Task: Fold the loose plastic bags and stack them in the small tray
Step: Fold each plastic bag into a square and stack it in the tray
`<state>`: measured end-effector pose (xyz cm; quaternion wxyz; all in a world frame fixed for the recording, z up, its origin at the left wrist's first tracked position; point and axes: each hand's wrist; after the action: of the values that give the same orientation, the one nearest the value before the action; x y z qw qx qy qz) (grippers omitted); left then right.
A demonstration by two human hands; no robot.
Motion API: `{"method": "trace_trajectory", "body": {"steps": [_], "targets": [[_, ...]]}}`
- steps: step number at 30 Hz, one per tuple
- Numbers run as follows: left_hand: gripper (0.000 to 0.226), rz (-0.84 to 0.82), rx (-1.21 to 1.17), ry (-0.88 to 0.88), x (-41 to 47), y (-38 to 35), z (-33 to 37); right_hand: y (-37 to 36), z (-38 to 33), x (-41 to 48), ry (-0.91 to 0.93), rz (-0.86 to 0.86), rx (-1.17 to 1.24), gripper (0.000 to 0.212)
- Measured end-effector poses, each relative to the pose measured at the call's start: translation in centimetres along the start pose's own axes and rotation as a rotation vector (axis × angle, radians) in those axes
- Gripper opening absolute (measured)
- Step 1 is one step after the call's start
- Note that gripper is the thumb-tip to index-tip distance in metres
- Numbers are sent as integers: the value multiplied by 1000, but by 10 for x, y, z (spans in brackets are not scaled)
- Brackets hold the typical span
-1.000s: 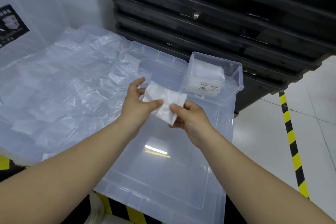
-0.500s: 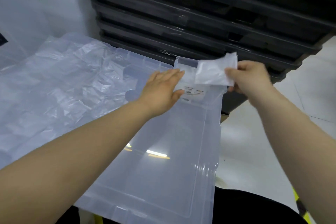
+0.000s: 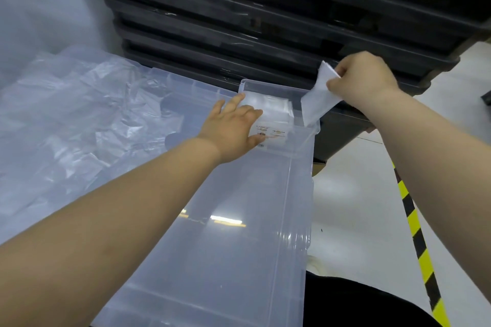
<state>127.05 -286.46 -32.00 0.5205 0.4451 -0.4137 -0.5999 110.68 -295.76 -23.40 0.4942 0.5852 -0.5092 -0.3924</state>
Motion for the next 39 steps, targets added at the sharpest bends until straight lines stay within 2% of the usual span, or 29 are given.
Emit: {"method": "trace_trajectory", "body": {"steps": [6,11,16,19,21,24,28,32,35,37,39], "targets": [[57,20,-47,3,0,-3,0,-25,-8,-1,31,-50,-149,15],[57,37,-66,-11,1,-4,-2,-47,0,-5,-46,-68,-46,17],[58,51,-89,3,1,-7,0,-61,6,-7,-138,-78,-23,48],[60,54,-98,6,-3,-6,3,-59,5,-11,-164,-34,45,55],[61,73,-107,-8,-11,-5,2,-52,4,-18,-126,38,69,49],[57,95,-93,-53,-32,-4,-4,-38,-4,-36,-47,156,100,30],[50,127,-57,-65,-80,-10,-26,-36,-25,-70,120,218,163,13],[44,121,-55,-33,-132,-13,-55,-74,-58,-116,386,46,206,16],[37,141,-1,20,-158,-11,-77,-119,-83,-144,584,-117,190,34],[40,105,-87,110,-168,-9,-85,-142,-94,-154,611,-303,120,52],[46,75,-85,231,-177,-14,-101,-158,-97,-156,594,-379,40,58]]}}
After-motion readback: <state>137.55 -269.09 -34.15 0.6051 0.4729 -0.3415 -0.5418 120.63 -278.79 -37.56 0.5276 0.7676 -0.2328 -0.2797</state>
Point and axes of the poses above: each hand's wrist, its own x-axis towards the middle knuckle, its own y-axis out of the back of the hand, z = x × y, and after that the axes turned 3 degrees about -x, right-handed
